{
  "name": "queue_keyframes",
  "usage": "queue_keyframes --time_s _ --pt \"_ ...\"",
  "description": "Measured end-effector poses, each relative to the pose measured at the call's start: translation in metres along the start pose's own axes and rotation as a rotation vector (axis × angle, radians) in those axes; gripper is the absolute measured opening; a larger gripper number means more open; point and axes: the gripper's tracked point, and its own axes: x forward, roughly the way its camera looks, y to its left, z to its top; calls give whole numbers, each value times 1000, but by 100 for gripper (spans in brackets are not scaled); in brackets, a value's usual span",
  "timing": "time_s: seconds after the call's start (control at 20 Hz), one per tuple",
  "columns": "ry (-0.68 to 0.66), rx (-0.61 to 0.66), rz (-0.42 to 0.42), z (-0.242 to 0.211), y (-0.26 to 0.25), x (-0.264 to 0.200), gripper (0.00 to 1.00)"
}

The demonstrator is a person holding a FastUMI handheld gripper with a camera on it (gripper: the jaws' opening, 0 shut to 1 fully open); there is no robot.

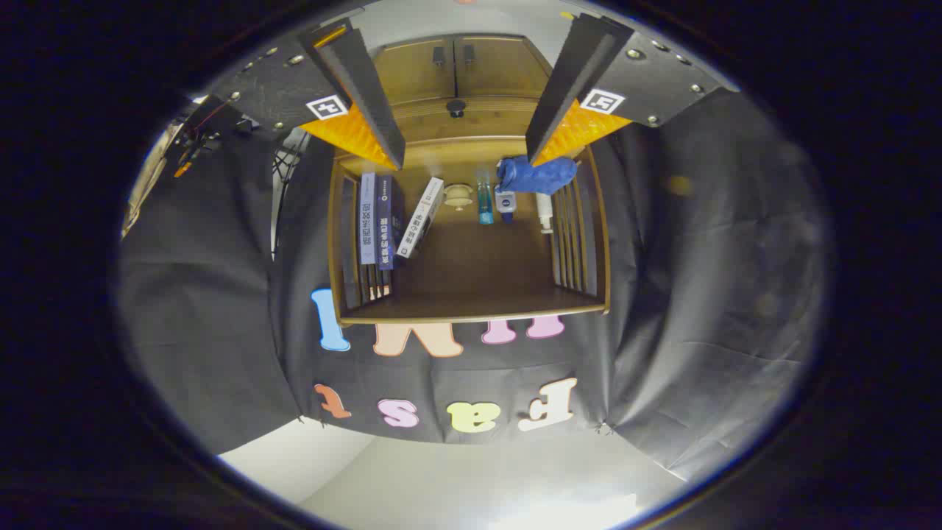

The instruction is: Pull open the drawer, take out the items inside it, and place them on the countertop above the cabinet.

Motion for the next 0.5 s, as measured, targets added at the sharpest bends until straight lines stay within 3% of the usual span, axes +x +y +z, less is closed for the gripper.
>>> queue_keyframes --time_s 0.5 --pt "24 29 -6 -12 -7 6 99"
